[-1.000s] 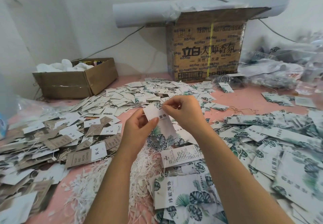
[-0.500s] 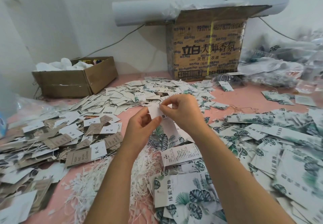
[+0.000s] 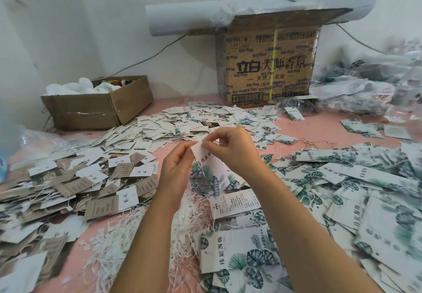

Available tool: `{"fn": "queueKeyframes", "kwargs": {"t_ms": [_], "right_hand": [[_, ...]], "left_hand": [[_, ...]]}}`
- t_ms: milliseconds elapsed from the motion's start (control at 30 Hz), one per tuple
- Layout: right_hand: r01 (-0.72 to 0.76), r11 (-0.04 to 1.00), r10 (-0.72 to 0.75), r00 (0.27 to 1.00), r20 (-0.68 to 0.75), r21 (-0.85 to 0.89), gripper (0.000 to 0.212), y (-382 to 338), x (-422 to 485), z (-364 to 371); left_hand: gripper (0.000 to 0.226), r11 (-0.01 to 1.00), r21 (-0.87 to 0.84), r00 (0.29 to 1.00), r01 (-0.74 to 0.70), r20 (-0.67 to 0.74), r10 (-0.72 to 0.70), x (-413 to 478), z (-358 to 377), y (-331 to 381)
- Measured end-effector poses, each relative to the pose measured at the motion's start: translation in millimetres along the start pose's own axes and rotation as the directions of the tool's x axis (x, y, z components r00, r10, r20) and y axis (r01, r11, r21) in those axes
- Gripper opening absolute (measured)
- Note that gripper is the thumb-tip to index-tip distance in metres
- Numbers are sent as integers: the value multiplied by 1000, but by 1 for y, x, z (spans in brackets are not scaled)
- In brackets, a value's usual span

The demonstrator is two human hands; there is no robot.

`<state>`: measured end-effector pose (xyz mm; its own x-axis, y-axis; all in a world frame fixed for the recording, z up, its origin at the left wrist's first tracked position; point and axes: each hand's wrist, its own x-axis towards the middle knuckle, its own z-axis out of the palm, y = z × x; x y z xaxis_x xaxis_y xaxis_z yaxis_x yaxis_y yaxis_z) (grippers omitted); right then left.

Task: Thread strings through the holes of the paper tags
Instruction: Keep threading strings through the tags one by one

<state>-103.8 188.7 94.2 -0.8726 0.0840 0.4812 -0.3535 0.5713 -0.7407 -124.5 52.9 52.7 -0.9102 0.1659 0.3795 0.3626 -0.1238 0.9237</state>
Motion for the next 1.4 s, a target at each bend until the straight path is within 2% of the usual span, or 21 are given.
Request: {"fn": "queueKeyframes", "kwargs": {"t_ms": [100, 267, 400, 600, 767, 867, 1100, 1233, 1400], "right_hand": [[-8, 1000, 7, 999, 49, 10, 9, 0, 0, 3], [9, 1000, -8, 997, 76, -10, 6, 1, -1, 4], [-13, 998, 7, 996, 83, 65, 4, 0, -1, 4], [1, 994, -11, 995, 95, 113, 5, -2, 0, 4], [-4, 990, -8, 997, 80, 144, 10, 0, -1, 7], [-48, 989, 31, 992, 121, 139, 15, 2, 0, 8], [-196, 973, 182, 976, 119, 118, 25, 11, 3, 4], [-292, 945, 288, 957, 43, 145, 30, 22, 4, -9], [-377, 889, 410, 908, -85, 260, 32, 36, 3, -31]], "left_hand": [[8, 997, -70, 1000, -14, -7, 13, -1, -1, -2], [12, 995, -101, 999, 13, 32, -10, 1, -3, -2], [18, 986, -151, 997, 74, 35, -70, 0, 0, -2], [13, 986, -132, 995, 99, 31, -96, 0, -1, -2], [19, 992, -75, 995, 97, 38, -94, 2, -1, 1], [21, 994, -26, 994, 111, -6, -111, 4, 2, 2], [28, 951, 58, 936, 304, -207, -286, 13, -13, -2], [19, 936, 135, 933, 324, -208, -293, 15, -24, -5], [10, 911, 211, 930, 354, -179, -320, 12, -24, -6]]}}
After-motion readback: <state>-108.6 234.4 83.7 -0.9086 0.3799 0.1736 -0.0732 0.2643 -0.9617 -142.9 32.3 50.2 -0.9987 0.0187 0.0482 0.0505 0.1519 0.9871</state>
